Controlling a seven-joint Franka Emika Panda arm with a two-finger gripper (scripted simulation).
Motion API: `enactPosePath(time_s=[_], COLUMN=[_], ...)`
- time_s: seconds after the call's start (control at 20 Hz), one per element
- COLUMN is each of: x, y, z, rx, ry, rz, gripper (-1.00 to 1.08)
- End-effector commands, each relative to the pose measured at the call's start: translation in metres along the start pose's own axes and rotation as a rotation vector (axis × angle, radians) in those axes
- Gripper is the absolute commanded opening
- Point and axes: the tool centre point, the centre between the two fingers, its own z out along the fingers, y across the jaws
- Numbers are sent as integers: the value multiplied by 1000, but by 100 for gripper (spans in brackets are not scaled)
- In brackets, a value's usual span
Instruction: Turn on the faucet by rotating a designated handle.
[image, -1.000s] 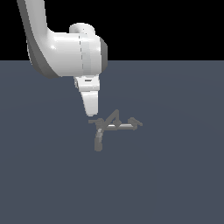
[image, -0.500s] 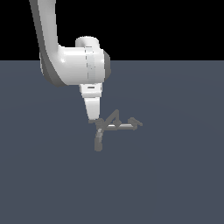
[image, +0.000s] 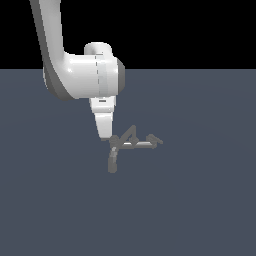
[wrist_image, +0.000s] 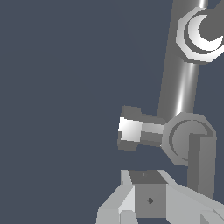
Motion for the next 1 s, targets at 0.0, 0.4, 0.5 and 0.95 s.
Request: enactPosePath(time_s=[0.0, 0.4, 0.5, 0.95], x=[-6, -11, -11, -22], y=[7, 21, 28, 44], z=[0, 0, 0, 0], rx=[0, 3, 2, 8], ry=[-1, 0, 0, -7], rz=[-1, 3, 3, -15], gripper=[-100, -100, -100, -100])
